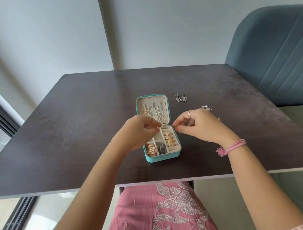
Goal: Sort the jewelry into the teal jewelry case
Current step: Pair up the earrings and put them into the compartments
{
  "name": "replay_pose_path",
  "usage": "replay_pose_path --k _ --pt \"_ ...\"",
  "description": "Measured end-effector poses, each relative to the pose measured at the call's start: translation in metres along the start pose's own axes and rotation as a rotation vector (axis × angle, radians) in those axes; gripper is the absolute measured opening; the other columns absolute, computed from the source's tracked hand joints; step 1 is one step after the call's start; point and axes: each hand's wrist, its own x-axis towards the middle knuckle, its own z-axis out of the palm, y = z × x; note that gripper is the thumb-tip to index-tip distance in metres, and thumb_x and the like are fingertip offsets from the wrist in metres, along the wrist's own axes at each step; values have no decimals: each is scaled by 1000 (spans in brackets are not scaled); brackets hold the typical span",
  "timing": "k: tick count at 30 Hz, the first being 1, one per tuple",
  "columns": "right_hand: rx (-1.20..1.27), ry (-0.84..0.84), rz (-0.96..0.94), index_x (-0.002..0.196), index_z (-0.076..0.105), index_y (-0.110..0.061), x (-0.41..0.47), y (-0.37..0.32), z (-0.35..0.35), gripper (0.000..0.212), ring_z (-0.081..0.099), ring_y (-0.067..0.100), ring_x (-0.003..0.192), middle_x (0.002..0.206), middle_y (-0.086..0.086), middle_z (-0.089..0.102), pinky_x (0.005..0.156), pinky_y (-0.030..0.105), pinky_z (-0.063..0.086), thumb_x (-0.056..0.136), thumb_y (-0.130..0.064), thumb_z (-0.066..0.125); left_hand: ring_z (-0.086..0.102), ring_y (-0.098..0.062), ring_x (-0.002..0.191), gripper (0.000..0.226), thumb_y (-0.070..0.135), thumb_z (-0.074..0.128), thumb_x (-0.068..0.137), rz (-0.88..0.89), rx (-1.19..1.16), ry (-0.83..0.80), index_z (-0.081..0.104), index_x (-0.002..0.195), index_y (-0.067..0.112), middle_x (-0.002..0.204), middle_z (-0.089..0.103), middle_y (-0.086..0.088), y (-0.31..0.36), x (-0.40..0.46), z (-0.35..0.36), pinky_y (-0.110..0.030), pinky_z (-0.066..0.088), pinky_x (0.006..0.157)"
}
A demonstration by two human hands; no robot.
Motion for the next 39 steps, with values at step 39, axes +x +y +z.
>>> replay_pose_path --k 39 --pt "-133 142 318 97 77 -19 73 137 -40 15 62 21 101 104 4 71 84 26 45 90 -23 64 58 -32 107 24 22 60 90 80 258 28 68 106 6 110 66 -16 77 179 127 -35 45 86"
